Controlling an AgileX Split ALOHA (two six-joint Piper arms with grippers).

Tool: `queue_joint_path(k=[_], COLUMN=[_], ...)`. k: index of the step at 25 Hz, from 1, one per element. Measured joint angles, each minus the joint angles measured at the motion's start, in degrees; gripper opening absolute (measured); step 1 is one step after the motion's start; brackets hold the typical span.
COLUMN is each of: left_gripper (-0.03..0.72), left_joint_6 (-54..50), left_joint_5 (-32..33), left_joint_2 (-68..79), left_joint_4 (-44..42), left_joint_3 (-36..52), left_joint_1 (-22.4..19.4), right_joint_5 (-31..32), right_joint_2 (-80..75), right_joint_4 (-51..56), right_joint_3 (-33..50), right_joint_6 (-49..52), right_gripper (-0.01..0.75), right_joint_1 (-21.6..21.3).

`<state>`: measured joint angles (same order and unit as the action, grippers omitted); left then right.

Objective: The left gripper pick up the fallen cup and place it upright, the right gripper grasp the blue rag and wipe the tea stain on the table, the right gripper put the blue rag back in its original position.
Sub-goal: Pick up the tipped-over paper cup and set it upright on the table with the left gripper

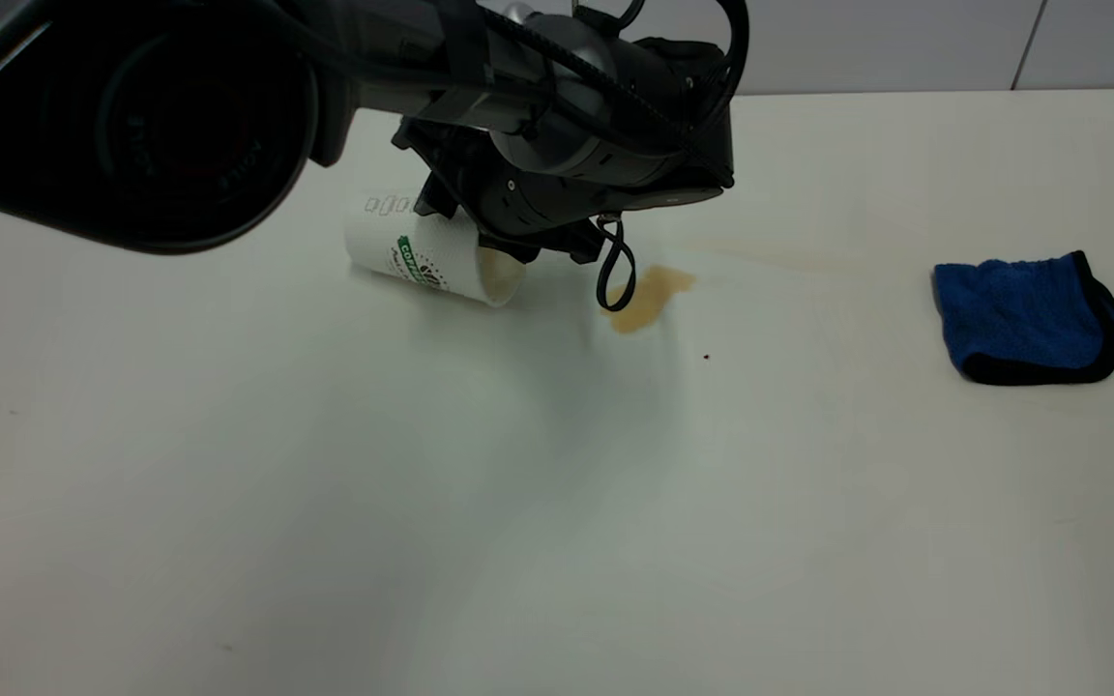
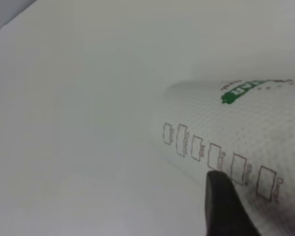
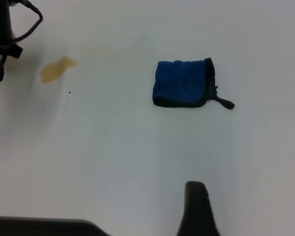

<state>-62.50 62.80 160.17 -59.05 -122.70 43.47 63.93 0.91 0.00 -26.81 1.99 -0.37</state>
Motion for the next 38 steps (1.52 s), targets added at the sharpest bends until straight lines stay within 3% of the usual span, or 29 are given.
queue_joint_path(k=[5, 8, 12, 17, 25, 32, 38], left_gripper=[0.074, 0.012, 0.006, 0.006, 0.010, 0.022, 0.035], left_joint_6=[-2.15, -1.10, 6.89, 24.13, 48.30, 53.92, 59.21], left_joint_5=[3.47, 4.01, 4.01, 4.01, 4.06, 4.06, 4.06], left_joint_2=[0.05, -0.47, -3.63, -9.06, -10.70, -9.15, -6.20], left_joint_4=[-0.08, 1.90, 10.93, 25.58, 48.64, 58.20, 66.55], left_joint_3=[-1.79, -6.64, -13.78, -20.88, -22.18, -22.18, -22.18], left_joint_1=[-0.08, -0.69, -3.53, -9.96, -22.18, -30.66, -33.62], right_joint_5=[0.00, 0.00, 0.00, 0.00, 0.00, 0.00, 0.00], right_joint_2=[0.00, 0.00, 0.00, 0.00, 0.00, 0.00, 0.00], right_joint_4=[0.00, 0.00, 0.00, 0.00, 0.00, 0.00, 0.00], right_joint_3=[0.00, 0.00, 0.00, 0.00, 0.00, 0.00, 0.00], right_joint_6=[0.00, 0.00, 0.00, 0.00, 0.00, 0.00, 0.00], right_gripper=[0.580, 0.580, 0.580, 0.580, 0.580, 0.580, 0.580], right_joint_1=[0.00, 0.00, 0.00, 0.00, 0.00, 0.00, 0.00])
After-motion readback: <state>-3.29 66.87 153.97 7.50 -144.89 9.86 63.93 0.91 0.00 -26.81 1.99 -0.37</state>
